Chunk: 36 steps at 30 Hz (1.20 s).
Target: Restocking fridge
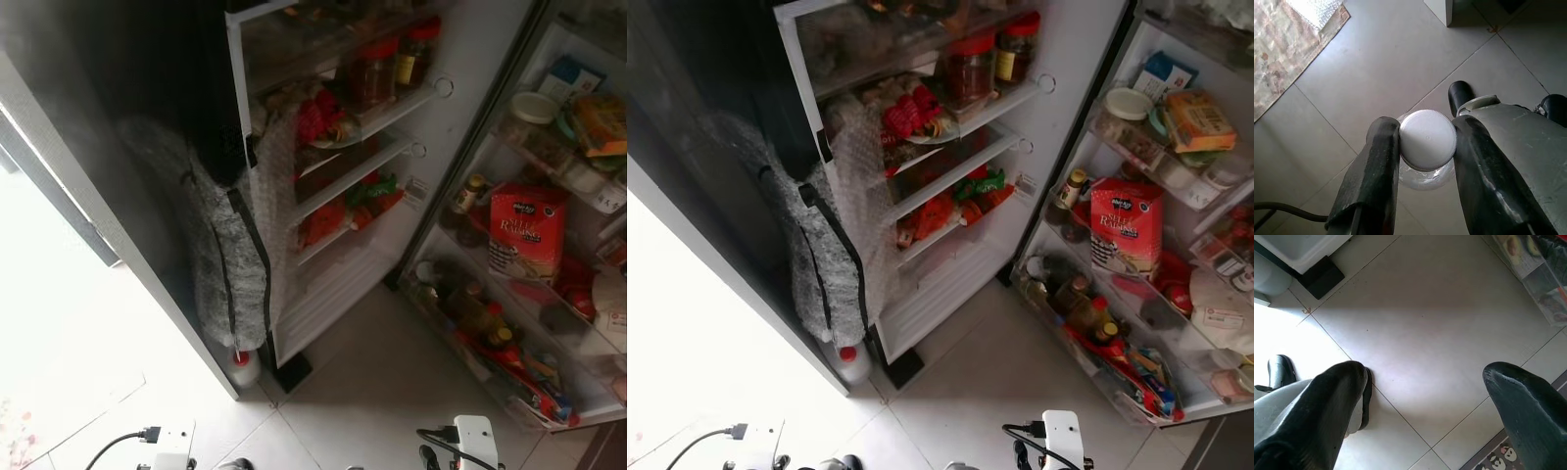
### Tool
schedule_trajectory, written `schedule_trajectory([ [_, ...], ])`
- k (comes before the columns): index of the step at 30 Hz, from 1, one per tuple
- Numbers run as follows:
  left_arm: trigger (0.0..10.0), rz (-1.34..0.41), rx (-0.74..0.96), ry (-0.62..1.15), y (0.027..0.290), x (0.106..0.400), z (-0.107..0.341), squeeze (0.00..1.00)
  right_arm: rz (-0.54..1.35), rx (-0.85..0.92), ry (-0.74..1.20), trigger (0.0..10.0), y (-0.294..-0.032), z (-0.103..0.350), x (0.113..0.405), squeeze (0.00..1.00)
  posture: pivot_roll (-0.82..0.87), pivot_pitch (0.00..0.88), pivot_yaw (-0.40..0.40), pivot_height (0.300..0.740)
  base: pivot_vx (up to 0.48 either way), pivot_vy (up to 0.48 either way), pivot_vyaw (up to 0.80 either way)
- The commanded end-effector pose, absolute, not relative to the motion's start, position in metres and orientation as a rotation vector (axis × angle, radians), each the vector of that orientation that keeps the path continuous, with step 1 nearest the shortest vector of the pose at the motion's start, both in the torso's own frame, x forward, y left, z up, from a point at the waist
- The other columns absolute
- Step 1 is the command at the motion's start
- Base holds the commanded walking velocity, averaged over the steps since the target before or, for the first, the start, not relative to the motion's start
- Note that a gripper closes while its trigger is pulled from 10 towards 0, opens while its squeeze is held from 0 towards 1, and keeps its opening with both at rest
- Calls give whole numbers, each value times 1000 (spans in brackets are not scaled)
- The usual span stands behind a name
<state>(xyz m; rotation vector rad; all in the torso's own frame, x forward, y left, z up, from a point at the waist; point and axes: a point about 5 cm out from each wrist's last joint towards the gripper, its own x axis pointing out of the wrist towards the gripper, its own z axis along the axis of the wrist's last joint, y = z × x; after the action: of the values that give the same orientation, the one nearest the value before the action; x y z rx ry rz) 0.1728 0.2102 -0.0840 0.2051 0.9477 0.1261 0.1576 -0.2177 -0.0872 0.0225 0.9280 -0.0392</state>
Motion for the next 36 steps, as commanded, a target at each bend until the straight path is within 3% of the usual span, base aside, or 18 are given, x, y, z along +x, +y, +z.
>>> schedule_trajectory([
  [1, 10000, 88, 212, 997, 203, 159, -92, 0, -39, 11, 968, 10000, -222, -91, 145, 0, -137, 88, -72, 740, 0, -270, 0],
  [5, 10000, 93, 185, 1005, 191, 152, -96, 0, -24, -35, 977, 10000, -234, -90, 140, 0, -139, 86, -100, 740, 0, -268, 0],
  [14, 10000, 37, 197, 1021, 179, 145, -100, 0, -68, -39, 982, 10000, -246, -89, 133, 0, -112, 84, -78, 740, 0, -270, 0],
  [22, 10000, 116, 203, 1007, 195, 147, -97, 0, 37, -63, 971, 10000, -226, -90, 146, 0, -87, 131, -110, 740, 0, -268, 261],
  [36, 10000, 142, 241, 1018, 215, 149, -93, 0, 6, -21, 980, 10000, -220, -93, 140, 0, -106, 160, -56, 740, 0, -266, 578],
])
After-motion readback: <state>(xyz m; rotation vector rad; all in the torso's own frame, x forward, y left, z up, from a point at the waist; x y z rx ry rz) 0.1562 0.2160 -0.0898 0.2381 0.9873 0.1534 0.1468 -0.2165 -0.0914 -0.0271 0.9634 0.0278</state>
